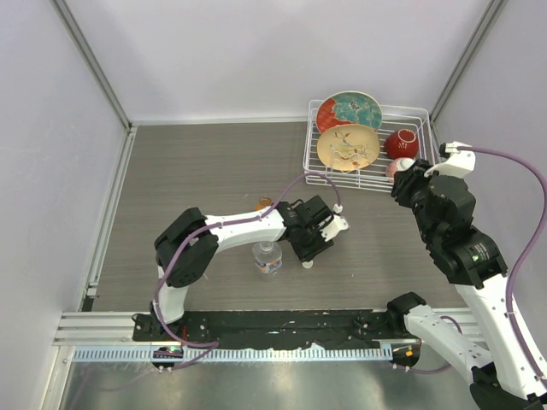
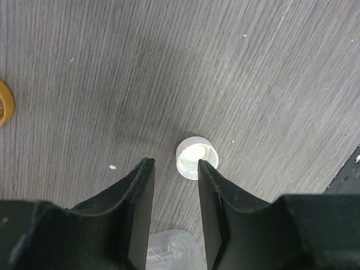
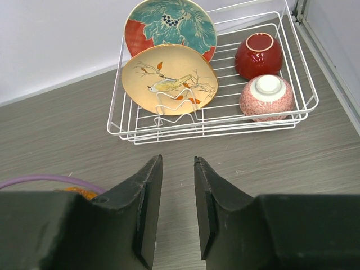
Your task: Screw on the bottle caps
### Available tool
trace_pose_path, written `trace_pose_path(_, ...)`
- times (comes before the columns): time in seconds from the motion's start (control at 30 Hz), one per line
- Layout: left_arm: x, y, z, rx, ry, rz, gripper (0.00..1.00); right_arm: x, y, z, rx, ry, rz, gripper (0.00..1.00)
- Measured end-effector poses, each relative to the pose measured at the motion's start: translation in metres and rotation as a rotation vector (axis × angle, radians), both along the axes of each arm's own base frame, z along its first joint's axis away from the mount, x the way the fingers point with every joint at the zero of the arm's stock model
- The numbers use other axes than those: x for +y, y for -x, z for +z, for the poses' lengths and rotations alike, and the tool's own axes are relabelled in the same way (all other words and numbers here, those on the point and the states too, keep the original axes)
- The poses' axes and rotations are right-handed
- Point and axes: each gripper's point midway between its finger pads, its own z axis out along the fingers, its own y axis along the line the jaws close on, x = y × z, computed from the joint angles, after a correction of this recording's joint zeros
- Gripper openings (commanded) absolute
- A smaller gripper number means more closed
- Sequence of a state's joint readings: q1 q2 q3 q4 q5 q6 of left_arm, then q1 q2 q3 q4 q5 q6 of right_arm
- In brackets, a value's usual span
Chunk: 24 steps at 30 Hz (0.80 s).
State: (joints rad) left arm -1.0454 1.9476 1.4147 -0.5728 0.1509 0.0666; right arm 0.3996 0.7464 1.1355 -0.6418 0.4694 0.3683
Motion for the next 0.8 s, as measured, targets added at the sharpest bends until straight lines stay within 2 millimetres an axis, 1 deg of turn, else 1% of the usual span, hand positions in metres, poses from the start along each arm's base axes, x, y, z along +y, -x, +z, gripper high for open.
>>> trace_pose_path(0.1,-0.001,-0.001,-0.006,0.002,-0.007,0.0,0.38,0.0,0.0,0.0,0.0,0.0,0.001,0.35)
trace_pose_path(0.23,-0.001,-0.001,-0.012,0.005,-0.014,-0.002,0.34,0.0,0.0,0.0,0.001,0.003,0.003,0.34)
trace_pose_path(0.43,-0.001,-0.002,-0.014,-0.008,-0.013,-0.014,0.18,0.001,-0.001,-0.002,0.008,0.008,0.005,0.33)
trace_pose_path(0.63,-0.003,0.001,-0.02,-0.016,-0.016,-0.029,0.12,0.002,-0.001,-0.002,0.008,0.012,0.01,0.32)
trace_pose_path(0.73,-0.006,0.002,-0.02,-0.023,-0.01,-0.036,0.01,0.001,-0.001,-0.002,0.008,0.014,0.01,0.31)
trace_pose_path(0.8,-0.008,0.003,-0.02,-0.03,-0.008,-0.04,0.0,0.001,-0.001,-0.002,0.008,0.014,0.011,0.29)
